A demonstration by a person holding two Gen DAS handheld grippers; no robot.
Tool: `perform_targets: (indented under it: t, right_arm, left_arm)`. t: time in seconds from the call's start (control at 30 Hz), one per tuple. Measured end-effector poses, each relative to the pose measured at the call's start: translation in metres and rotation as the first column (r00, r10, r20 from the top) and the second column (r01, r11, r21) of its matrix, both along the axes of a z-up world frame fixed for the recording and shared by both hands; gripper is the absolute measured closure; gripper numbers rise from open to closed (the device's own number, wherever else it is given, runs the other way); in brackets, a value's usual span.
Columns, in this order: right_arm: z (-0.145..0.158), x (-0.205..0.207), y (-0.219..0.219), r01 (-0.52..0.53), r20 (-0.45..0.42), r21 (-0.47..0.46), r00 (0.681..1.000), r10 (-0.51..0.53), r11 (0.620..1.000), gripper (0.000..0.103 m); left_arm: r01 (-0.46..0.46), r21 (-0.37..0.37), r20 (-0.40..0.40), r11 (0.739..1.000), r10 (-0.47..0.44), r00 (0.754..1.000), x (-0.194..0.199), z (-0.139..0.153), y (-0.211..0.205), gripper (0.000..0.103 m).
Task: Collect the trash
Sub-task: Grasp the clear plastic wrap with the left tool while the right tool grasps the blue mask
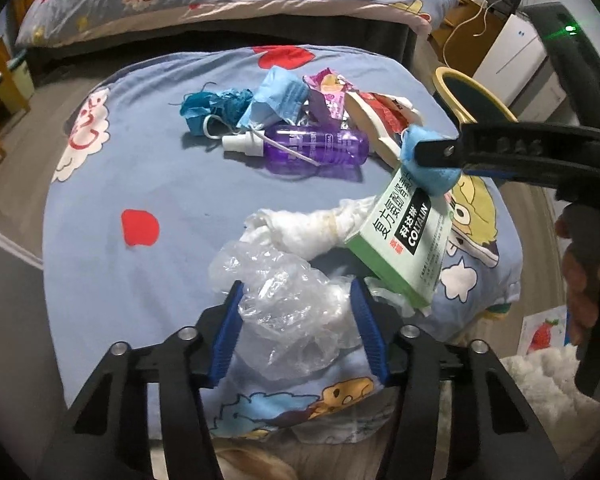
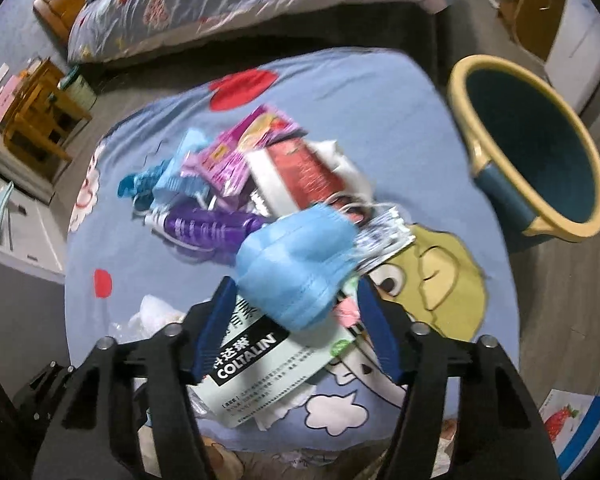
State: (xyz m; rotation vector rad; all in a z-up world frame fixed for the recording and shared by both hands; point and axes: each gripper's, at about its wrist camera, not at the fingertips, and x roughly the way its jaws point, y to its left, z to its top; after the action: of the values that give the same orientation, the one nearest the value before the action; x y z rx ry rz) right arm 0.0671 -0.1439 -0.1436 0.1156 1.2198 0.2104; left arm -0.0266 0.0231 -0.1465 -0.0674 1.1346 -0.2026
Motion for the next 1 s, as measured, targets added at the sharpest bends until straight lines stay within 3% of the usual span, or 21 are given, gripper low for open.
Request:
perform_targets:
  t: [0.07,0.1,0.17,0.27,0.57,0.7,1.0]
  right_arm:
    - [-0.005,0.001,0.005,-0.019,-0.017,-0.006,1.000,0.019,1.000,0.066]
    - [-0.005,0.001,0.007,-0.025,-0.018,-0.015,1.000,0.025,1.000,0.068]
    - [-0.004,0.002,0.008,-0.033,-0.015,-0.025,0.999,0.033,0.999,0.082]
    - [0.003,0.002,0.007,-0.032,0.003,-0.023,0.999,0.032,0.999,0.087]
    - [0.051,0.000,-0.007,-0.001,0.106,0.020,0.994,-0.001,1.000,0.088]
    - [0.089,0.002,-0.022,0.016,0.167,0.094,0.986,-0.032,0.995,0.088]
    - [0.167,0.012,-0.064,0.012,0.310,0.117,0.949,-0.048,0.993,0.087]
  left_arm:
    - [0.004,0.000,0.007,1.000,-0.004,1.000,0.001,0.002,-0.001,0.066]
    - [0.008,0.006,0.008,1.000,-0.008,1.000,0.002,0.003,-0.002,0.082]
    - [0.010,0.005,0.006,1.000,-0.010,1.000,0.003,0.004,-0.001,0.085]
    - [0.015,0.035,0.041,0.999,-0.017,0.999,0.002,0.012,-0.001,0.090]
    - [-0.016,0.034,0.187,0.999,0.009,0.982,0.006,0.061,0.007,0.091]
    - [-0.005,0.022,0.263,1.000,-0.001,0.965,0.010,0.095,0.002,0.091]
    - [0.065,0.052,0.399,0.997,-0.081,0.913,0.039,0.172,-0.027,0.091]
